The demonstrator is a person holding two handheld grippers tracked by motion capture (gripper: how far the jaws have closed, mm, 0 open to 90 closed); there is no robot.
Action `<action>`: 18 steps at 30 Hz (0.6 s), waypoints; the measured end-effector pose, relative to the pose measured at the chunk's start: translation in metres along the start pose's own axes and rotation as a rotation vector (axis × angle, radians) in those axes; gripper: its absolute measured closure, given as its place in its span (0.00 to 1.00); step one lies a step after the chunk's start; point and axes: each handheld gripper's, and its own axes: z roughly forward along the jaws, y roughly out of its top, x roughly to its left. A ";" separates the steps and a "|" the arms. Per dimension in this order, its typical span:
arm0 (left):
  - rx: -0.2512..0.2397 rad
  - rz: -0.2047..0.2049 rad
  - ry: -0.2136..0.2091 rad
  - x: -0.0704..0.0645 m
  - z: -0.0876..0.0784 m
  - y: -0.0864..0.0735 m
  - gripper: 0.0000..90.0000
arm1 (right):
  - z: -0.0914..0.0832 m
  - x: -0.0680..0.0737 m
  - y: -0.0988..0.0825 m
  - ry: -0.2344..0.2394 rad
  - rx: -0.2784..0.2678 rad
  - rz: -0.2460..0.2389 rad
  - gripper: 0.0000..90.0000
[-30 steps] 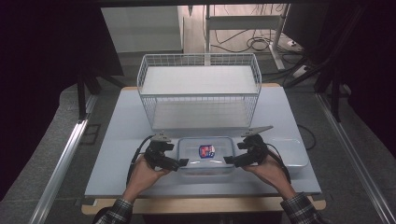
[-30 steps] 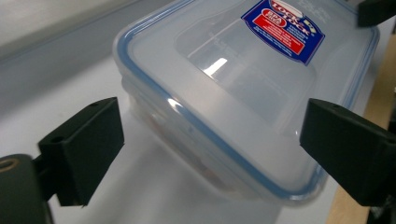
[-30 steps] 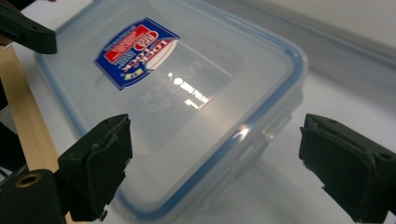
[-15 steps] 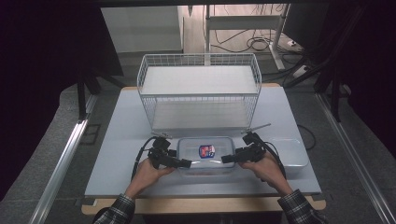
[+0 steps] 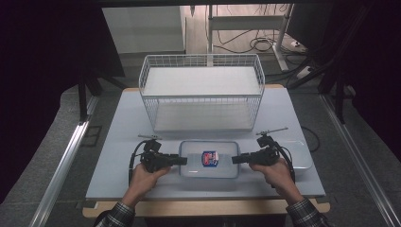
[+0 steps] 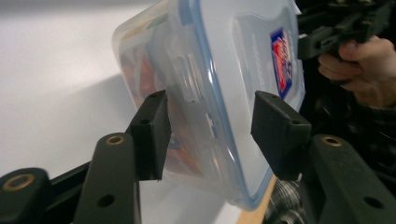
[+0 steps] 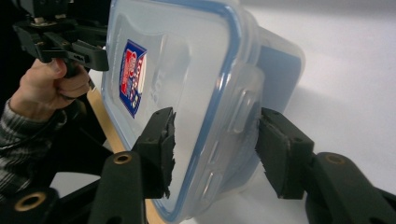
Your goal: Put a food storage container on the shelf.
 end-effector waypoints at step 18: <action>-0.097 0.081 0.046 -0.019 -0.016 0.009 0.59 | -0.012 0.026 0.005 -0.075 -0.147 -0.132 0.56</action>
